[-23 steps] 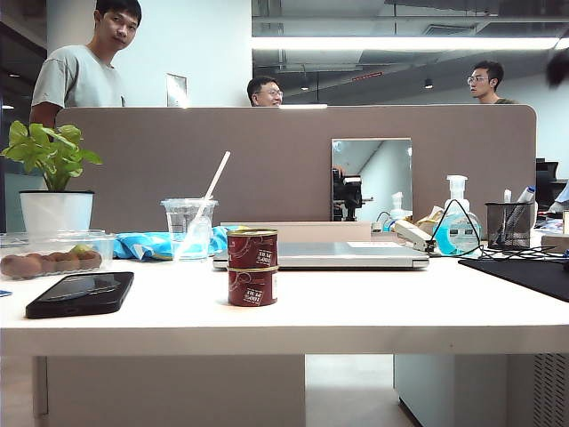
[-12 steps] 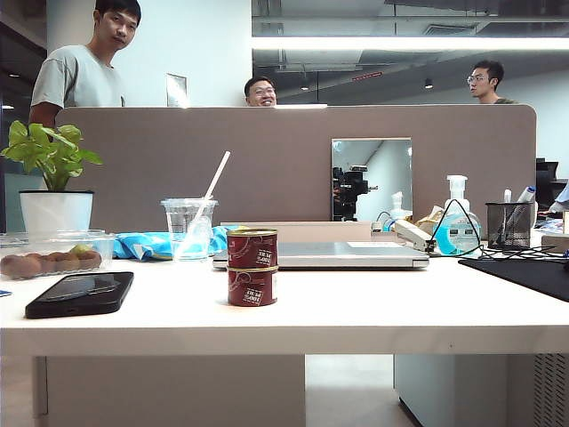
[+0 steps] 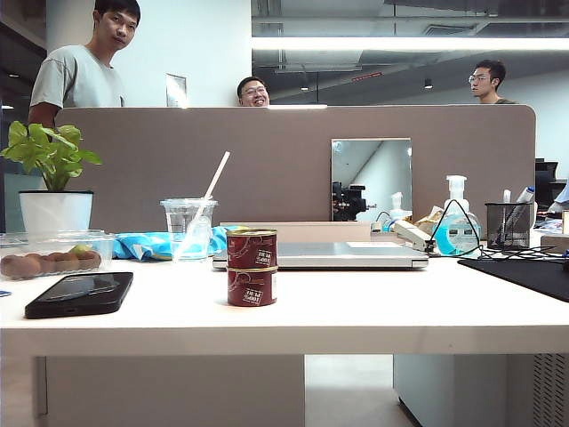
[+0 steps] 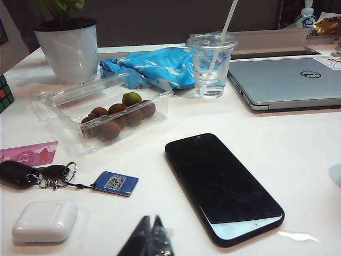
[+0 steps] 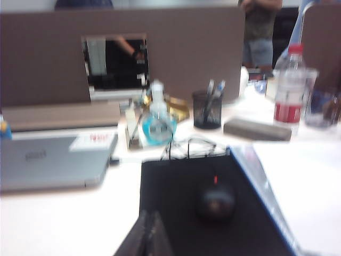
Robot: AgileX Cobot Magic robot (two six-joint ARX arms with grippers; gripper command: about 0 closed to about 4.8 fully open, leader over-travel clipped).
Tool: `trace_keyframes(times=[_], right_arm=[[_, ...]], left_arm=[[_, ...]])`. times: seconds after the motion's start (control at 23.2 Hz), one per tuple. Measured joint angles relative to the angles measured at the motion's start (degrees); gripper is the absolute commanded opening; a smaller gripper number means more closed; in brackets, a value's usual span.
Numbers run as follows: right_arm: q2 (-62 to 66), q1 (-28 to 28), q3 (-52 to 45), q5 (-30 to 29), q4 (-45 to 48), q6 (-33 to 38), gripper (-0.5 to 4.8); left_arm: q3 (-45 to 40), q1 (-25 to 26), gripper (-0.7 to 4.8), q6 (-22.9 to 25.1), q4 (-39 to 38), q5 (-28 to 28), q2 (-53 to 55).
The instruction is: Stack a can of tomatoes on the right onto the can of tomatoes on the left.
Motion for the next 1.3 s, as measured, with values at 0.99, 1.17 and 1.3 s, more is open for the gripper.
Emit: trace_keyframes(times=[0.99, 1.17, 1.3], right_arm=[[-0.13, 0.02, -3.1, -7.3, -7.02, -1.16, -0.07], [-0.13, 0.0, -3.1, -7.19, -5.88, -1.16, -0.07], [-0.13, 0.02, -3.1, -7.48, -5.18, -1.16, -0.07]], left_arm=[[0.0, 0.0, -0.04, 0.0, 0.0, -0.02, 0.0], [0.0, 0.0, -0.04, 0.0, 0.0, 0.0, 0.02], [0.0, 0.0, -0.04, 0.0, 0.0, 0.0, 0.02]])
